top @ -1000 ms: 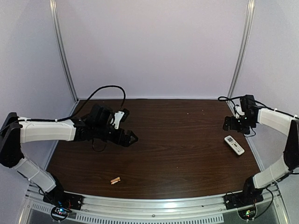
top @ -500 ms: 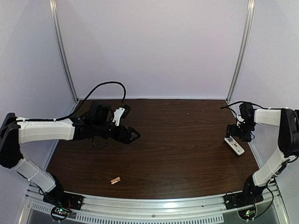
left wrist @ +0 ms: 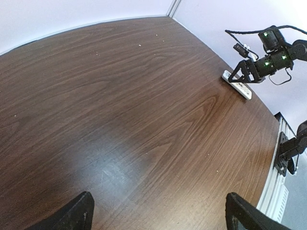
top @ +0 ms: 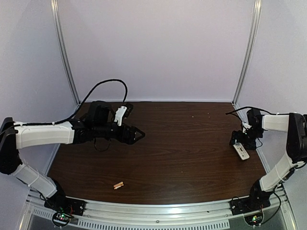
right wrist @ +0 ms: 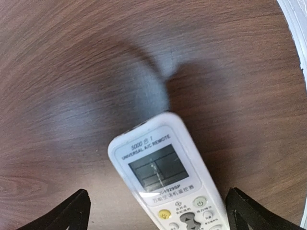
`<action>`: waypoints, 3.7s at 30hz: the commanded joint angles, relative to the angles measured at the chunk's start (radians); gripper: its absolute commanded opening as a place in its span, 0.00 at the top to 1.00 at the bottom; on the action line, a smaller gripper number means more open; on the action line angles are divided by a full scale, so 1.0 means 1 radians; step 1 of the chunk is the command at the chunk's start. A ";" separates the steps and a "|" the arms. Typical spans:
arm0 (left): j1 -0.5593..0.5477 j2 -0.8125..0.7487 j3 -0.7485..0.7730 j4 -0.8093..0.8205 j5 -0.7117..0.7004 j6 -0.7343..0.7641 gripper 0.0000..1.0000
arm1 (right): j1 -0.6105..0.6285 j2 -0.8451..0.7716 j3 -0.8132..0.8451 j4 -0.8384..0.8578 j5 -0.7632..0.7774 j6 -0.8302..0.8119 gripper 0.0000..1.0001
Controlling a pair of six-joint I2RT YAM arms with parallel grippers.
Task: Load the batteries into the remote control
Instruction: Pick up the remote control from the center of the board, then pass from the right arm to the left
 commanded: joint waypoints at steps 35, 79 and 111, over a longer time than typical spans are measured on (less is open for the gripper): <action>-0.007 -0.029 -0.059 0.104 0.003 -0.041 0.03 | 0.245 -0.013 0.064 0.116 -0.231 0.106 0.69; -0.159 -0.092 -0.020 0.725 0.420 -0.255 0.07 | 1.004 0.012 0.309 1.295 -0.634 0.616 0.70; -0.168 -0.121 0.019 0.506 0.272 -0.157 0.65 | 1.003 -0.114 0.290 0.935 -0.525 0.422 0.11</action>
